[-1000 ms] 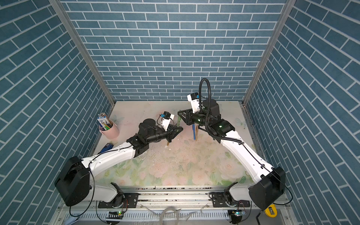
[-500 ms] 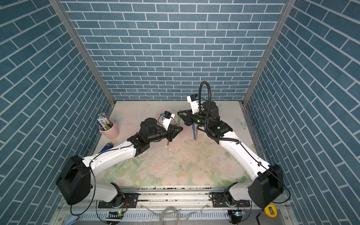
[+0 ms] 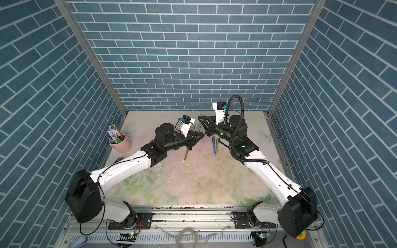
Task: Insert pens into pen caps
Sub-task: Put on the pen cap to the pen.
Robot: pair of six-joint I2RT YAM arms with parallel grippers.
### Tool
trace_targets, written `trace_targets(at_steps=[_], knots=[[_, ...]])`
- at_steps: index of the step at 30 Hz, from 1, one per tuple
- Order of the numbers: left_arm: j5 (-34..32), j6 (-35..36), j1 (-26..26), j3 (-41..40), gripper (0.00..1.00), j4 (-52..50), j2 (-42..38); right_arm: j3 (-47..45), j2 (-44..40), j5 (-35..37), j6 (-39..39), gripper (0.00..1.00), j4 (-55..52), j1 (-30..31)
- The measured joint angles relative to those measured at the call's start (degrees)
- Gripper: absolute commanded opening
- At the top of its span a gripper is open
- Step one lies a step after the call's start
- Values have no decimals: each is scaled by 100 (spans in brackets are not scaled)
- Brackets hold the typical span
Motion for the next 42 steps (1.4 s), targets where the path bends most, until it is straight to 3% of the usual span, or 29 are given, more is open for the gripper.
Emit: trace_targets(at_steps=[33,39,42], knots=[[487,-13,442,590,0,-546,260,-175,514,404,76,12,1110,131],[649,-87,463,614,0,-570,262,-4,511,402,66,19,905,160],[466,-251,522,599,0,-55,216,61,505,138,4,24,245,310]])
